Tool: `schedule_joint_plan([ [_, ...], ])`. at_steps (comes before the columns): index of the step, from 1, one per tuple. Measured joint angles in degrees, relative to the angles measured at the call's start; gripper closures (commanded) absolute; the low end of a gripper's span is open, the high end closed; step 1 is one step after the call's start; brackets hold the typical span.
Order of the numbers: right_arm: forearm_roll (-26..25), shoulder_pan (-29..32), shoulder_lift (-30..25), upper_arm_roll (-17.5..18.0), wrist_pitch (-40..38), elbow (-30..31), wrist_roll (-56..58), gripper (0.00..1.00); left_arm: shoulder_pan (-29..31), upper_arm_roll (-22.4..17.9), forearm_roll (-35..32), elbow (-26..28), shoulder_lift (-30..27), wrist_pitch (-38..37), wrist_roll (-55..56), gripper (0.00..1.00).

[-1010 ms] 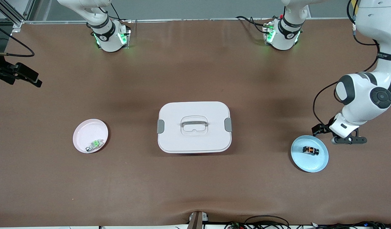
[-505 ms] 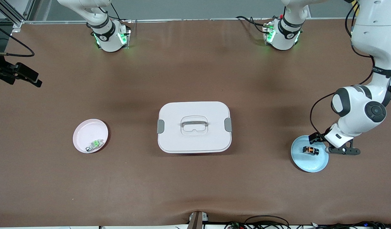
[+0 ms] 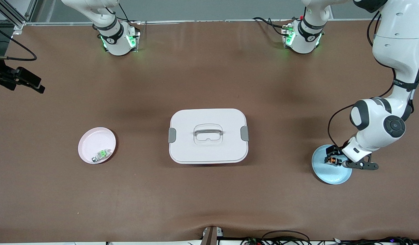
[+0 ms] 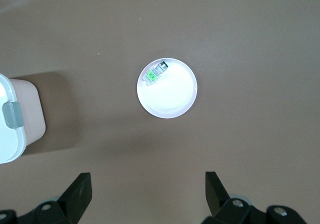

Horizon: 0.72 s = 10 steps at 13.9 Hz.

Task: Transfer orange switch to right arm and place
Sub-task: 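Close the left gripper on the orange switch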

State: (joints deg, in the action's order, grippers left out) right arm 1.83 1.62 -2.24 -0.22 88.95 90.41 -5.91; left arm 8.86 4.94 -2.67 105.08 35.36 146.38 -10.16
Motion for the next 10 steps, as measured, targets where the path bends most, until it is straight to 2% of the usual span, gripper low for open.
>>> schedule_joint_plan([
  [5,0.17,0.00,0.00,-0.04,0.00,0.00,-0.04,0.00,0.01,0.83,0.00,-0.45,1.31,2.22,0.00,0.00],
  [6,0.17,0.00,0.00,-0.05,0.00,0.00,-0.05,0.00,0.03,0.83,0.00,-0.46,1.78,3.17,0.00,0.04],
  [8,0.18,0.00,0.00,-0.07,0.00,0.00,-0.06,0.00,0.09,0.83,0.00,-0.48,2.64,4.35,0.00,0.22],
  [10,0.18,0.00,0.00,-0.13,0.00,0.00,-0.06,0.00,0.20,0.83,0.00,-0.57,2.84,4.49,-0.38,0.35],
])
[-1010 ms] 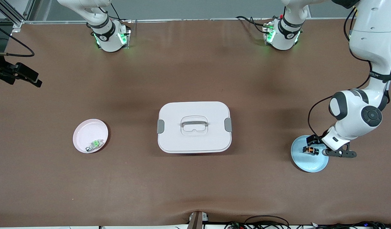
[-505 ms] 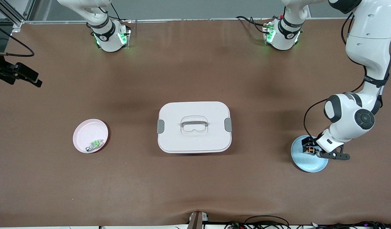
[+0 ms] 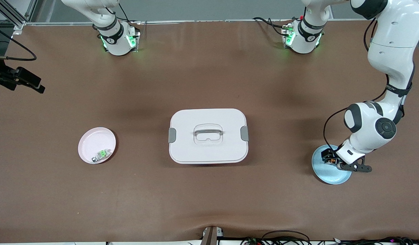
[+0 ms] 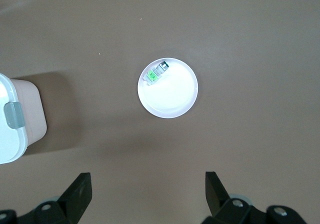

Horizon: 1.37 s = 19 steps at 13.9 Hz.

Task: Transfer orange switch to right arm and place
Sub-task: 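Close the left gripper on the orange switch, then lift the orange switch with the left gripper toward the box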

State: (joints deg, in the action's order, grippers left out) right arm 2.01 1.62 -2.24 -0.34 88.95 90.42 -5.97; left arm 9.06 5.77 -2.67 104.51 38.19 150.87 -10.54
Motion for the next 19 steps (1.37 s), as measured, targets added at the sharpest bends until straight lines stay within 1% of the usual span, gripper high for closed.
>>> schedule_joint_plan([
  [3,0.00,0.01,0.00,-0.09,0.00,0.00,-0.01,0.00,0.06,0.00,0.00,-0.23,0.05,0.00,-0.85,0.53],
  [4,0.00,0.02,0.00,-0.10,0.00,0.00,-0.02,0.00,0.06,0.00,0.00,-0.27,0.08,0.00,-0.85,0.62],
  [5,0.00,0.02,0.00,-0.11,-0.01,0.00,-0.02,0.00,0.06,0.00,0.00,-0.29,0.10,0.00,-0.85,0.76],
  [6,0.00,0.02,0.00,-0.12,-0.01,0.00,-0.02,0.00,0.08,0.00,0.00,-0.31,0.10,0.00,-0.85,0.94],
  [7,0.00,0.02,0.00,-0.12,-0.01,0.00,-0.02,0.00,0.11,0.00,0.00,-0.38,0.11,0.00,-0.93,1.00],
  [10,0.00,0.02,0.00,-0.13,-0.02,0.00,-0.03,0.00,0.10,0.01,0.00,-1.16,-0.29,-0.22,-1.12,1.00],
  [12,0.00,0.02,0.00,-0.15,-0.04,0.01,-0.04,0.00,0.10,0.06,0.00,-1.70,-1.98,-2.60,-1.12,1.00],
  [15,0.02,0.02,0.00,-0.16,-0.08,0.02,-0.05,0.00,0.12,1.45,0.00,-2.15,-6.38,-9.63,-1.12,1.00],
  [19,0.24,0.03,0.00,-0.18,-0.10,0.04,-0.05,0.00,-0.01,6.07,0.00,-2.26,-12.74,-20.58,1.20,1.00],
])
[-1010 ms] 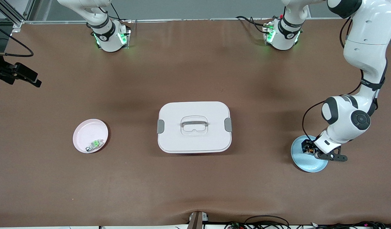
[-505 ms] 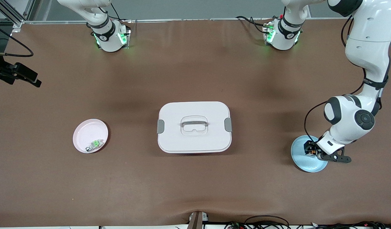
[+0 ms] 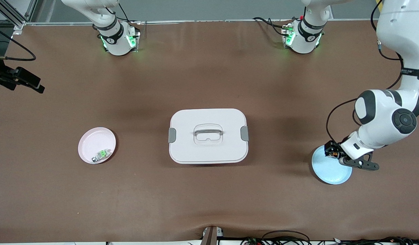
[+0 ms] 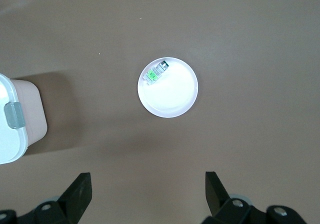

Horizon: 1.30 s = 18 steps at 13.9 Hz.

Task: Transfer orange switch to right arm and place
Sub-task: 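Lift the orange switch with the left gripper toward the box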

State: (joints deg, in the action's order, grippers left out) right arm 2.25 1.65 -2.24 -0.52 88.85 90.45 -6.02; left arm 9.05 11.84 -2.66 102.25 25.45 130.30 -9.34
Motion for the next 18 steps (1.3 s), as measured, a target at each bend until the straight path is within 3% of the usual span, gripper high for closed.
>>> schedule_joint_plan([
  [6,0.05,0.01,0.00,-0.04,-0.02,0.02,0.00,0.00,-0.22,9.89,0.00,0.02,-5.35,-8.50,15.20,1.00],
  [14,0.05,0.57,0.00,-0.45,0.01,-0.26,-0.06,0.00,-0.41,19.93,0.00,-0.48,-5.86,-8.85,31.09,1.00],
  [18,0.05,1.01,0.00,-0.83,0.23,-0.34,-0.10,0.00,-0.41,24.76,0.04,-3.40,-5.89,-9.45,41.81,1.00],
])
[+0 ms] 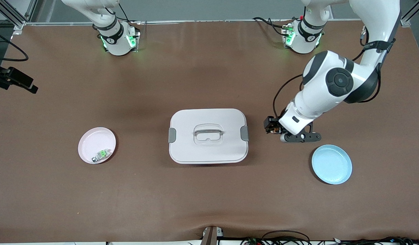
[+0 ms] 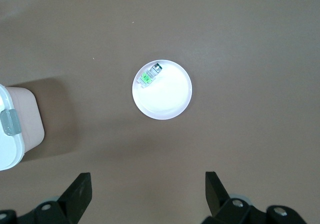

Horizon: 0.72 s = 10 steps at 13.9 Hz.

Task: Transfer orange switch to right arm and place
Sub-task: 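Lift the orange switch with the left gripper toward the box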

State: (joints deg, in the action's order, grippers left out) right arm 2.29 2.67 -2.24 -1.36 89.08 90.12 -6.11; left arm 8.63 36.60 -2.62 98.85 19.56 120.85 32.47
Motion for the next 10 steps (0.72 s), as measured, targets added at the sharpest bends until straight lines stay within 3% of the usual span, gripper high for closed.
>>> schedule_joint_plan([
  [3,-0.06,0.36,0.85,-0.02,0.09,0.10,-0.06,0.00,-1.57,3.03,0.04,-4.13,0.03,-4.24,10.97,1.00],
  [10,-0.75,0.93,7.42,0.04,1.10,-0.41,3.60,0.00,-8.27,3.15,6.30,-10.34,0.99,-5.62,34.15,1.00],
])
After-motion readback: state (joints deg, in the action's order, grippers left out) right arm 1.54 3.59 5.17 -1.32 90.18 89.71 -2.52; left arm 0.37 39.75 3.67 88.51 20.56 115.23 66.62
